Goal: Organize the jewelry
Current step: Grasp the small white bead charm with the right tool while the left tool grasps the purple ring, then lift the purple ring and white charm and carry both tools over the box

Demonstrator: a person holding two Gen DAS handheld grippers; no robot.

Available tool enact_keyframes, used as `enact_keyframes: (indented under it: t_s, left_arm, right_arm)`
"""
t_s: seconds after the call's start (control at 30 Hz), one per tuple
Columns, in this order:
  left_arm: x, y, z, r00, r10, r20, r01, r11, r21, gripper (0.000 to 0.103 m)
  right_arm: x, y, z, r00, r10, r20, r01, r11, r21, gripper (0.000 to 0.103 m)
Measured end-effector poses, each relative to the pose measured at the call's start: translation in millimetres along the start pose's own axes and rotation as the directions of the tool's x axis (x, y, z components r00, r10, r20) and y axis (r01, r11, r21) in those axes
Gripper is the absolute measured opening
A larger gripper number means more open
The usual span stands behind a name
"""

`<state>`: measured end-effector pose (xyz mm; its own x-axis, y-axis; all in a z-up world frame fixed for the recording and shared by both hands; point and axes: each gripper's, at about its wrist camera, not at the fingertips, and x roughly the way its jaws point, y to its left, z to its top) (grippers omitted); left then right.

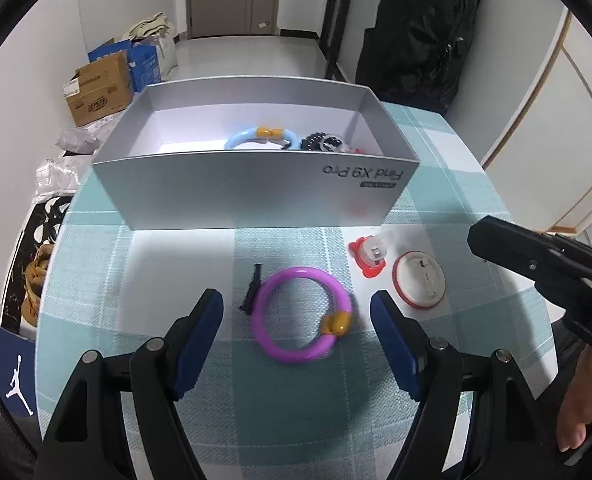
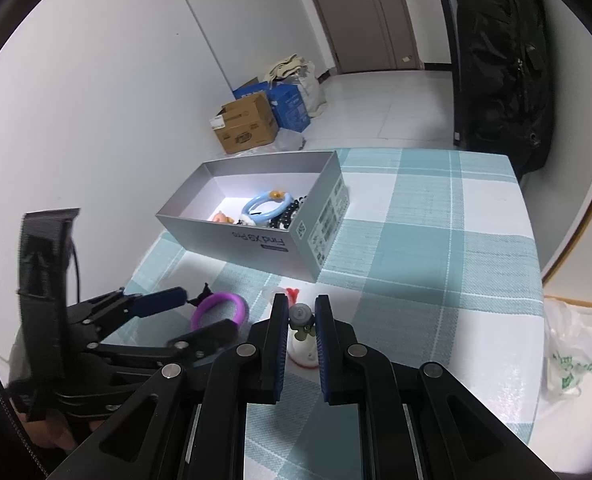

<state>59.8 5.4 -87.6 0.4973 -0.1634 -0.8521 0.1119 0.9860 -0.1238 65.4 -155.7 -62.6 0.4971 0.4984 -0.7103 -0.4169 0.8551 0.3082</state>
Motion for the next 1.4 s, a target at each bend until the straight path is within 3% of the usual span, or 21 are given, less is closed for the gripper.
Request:
enact_keyframes:
  t_s: [0.23,0.43,0.9,1.17,1.4]
  left_arm:
    - [7,-8,-6,0.999,0.017,-0.03,-0.015,0.998,0.064,0.071]
    - [5,-7,-6,0.998,0.054,-0.021,-0.052,0.995,0.08,0.052]
    - [5,-2,0,0.999,-0.005,-0.033,0.006,1.0,0.029,0.047]
    - [-13,-1,4,0.999,-0.028,0.03,0.027,1.0,0.009,0.047]
    - [-39,10,15,0.988,-0.071,0.14,0.076,0.997,-0.025,0.047]
  right_arm:
    - [-2,-3,0,1.0,-0.006,0.008,0.006,1.0,0.01,0.012]
    - [-2,-4,-1,1.0,-0.01,0.008,0.01,1.0,0.017,0.012]
    - [-4,-11,-1,1.0,-0.017,0.018,0.016,0.999,0.05,0.012]
    - [-10,-9,5,0.997,0.025,0.07,-0.029,0.998,0.064,0.012]
    - [-9,7,15,0.99,0.086,0.107,-0.091,0.995,0.038,0.012]
